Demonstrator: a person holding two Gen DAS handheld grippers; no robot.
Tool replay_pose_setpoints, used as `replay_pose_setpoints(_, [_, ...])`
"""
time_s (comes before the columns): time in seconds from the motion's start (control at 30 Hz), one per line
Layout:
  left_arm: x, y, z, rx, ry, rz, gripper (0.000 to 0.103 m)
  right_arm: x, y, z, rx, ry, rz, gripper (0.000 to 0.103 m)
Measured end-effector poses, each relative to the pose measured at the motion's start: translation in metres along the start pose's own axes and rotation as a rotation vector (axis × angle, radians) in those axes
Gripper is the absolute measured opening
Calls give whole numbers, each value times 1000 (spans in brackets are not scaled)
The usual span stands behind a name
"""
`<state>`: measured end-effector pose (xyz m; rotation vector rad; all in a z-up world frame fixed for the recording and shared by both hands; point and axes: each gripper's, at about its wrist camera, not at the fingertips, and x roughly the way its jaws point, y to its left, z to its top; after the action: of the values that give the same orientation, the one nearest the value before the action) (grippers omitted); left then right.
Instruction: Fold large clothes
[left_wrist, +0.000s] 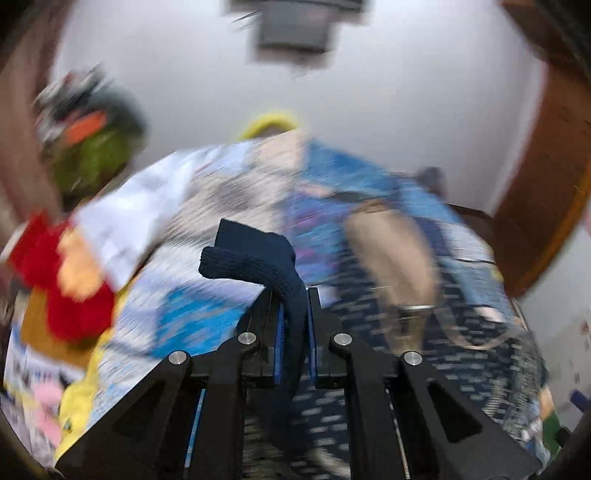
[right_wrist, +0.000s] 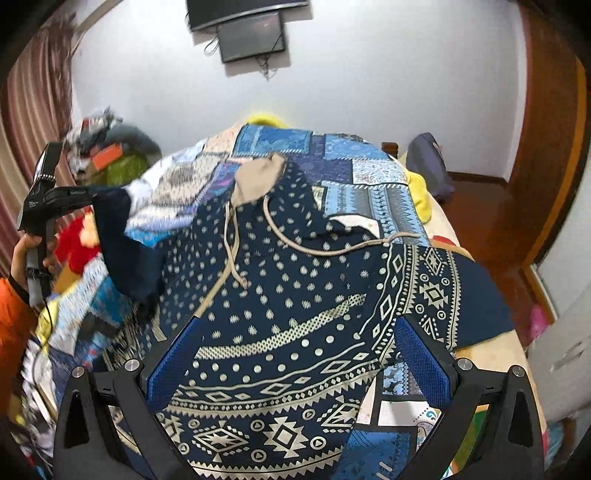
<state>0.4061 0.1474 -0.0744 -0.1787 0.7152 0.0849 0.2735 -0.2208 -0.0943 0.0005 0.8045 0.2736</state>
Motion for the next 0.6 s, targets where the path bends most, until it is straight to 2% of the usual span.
replay_pose_setpoints(0.13, [2,-98,1,129,5,-170,9,-14,-14,4,27,-38,-5,103])
replay_pose_setpoints(0.23, [24,-155,-22,193,73,-219,9,-24,-26,5,42,-44,-5,103])
replay_pose_setpoints(0.33, [54,-202,-60,271,175,-255,9,-38,-43,2,79,-55,19,103])
replay_pose_setpoints(0.5, [87,-241,-124,391,381,-286,10,-48,-58,-2,80,-45,-12,103])
replay_pose_setpoints(0.53, [88,-244,-134,409,412,-293,12,-47,-61,-2,81,-40,-17,103])
replay_pose_setpoints(0.6, [86,-240,-145,423,453,-305,24,-44,-64,-2,86,-28,-25,103])
